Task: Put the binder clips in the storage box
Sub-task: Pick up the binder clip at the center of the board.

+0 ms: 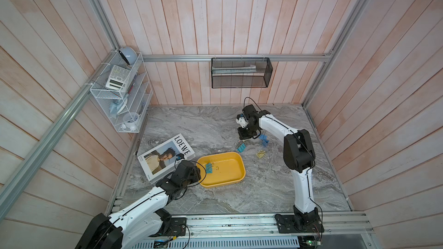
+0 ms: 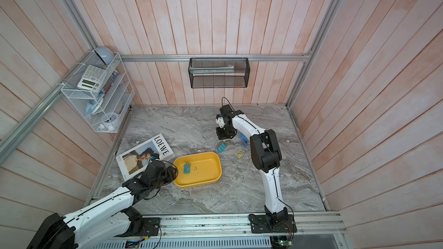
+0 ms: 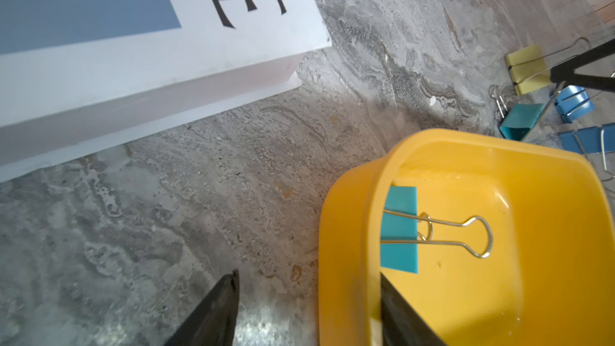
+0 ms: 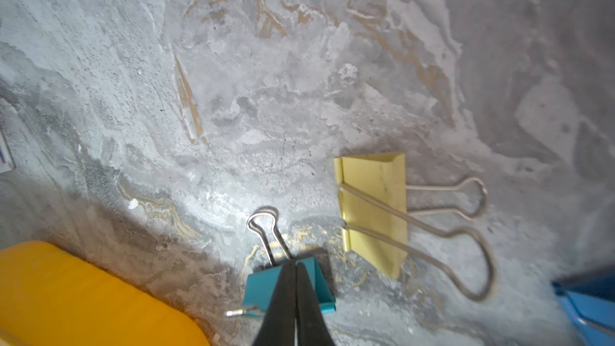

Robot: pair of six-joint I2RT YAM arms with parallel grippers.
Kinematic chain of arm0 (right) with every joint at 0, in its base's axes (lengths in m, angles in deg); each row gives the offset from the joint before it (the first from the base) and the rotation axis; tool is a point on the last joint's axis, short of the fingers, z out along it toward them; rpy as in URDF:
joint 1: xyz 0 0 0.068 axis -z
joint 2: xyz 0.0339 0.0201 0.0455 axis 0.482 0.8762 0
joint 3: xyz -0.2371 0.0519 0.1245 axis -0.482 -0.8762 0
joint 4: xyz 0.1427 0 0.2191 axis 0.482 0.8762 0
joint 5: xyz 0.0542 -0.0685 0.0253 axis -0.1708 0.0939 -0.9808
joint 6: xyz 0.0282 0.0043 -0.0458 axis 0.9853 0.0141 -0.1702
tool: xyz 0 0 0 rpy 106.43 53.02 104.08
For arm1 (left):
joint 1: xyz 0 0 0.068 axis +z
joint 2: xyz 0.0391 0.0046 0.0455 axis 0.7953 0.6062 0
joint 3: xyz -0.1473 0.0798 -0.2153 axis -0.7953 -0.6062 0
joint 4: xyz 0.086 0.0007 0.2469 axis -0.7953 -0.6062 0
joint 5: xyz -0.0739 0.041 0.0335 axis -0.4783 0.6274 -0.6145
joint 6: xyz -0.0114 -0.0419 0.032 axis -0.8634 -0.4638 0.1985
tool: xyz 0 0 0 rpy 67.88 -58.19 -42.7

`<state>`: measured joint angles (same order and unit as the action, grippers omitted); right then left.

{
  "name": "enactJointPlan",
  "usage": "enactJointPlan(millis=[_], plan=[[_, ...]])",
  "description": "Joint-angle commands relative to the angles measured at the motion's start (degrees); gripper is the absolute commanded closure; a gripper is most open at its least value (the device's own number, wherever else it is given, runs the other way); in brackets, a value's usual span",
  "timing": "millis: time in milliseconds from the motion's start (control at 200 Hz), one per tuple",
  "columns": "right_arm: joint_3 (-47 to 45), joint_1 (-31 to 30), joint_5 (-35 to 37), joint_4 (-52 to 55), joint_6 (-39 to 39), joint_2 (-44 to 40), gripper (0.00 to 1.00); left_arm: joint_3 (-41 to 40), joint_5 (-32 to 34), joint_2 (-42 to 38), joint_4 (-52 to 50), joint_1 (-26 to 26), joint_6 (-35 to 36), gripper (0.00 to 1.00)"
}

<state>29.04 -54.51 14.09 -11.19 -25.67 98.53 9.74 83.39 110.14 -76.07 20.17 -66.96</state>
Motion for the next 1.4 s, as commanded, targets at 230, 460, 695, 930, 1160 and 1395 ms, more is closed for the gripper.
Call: enactJointPlan(millis=[230, 460, 695, 930, 1160, 1395], plan=[[-12.79, 0.16, 0.87, -0.21, 1.90, -5.42, 0.96, 0.50, 0.48, 0.80, 0.29, 0.42, 1.10, 0.35], [-25.20, -0.78, 0.32, -0.51, 3.76, -16.18, 0.89, 0.18, -0.01, 1.26, 1.51, 0.43, 1.11, 0.35], [-24.49, 4.98, -4.13, -3.08, 2.30, -18.68, 0.66, -0.18, -0.49, 1.22, 1.70, 0.43, 0.85, 0.35], [-19.69, 5.83, -16.81, -6.92, -1.74, -12.95, 0.57, -0.92, -0.08, -0.31, 1.33, 0.43, 0.36, 0.35], [-18.99, 5.92, -22.97, -6.69, -5.05, -11.77, 0.55, -0.93, -0.32, -0.33, 1.09, 0.43, 0.41, 0.35], [-20.04, 5.93, -23.58, -5.66, -6.05, -10.95, 0.61, -0.83, -0.23, 0.28, 1.06, 0.43, 0.78, 0.35]])
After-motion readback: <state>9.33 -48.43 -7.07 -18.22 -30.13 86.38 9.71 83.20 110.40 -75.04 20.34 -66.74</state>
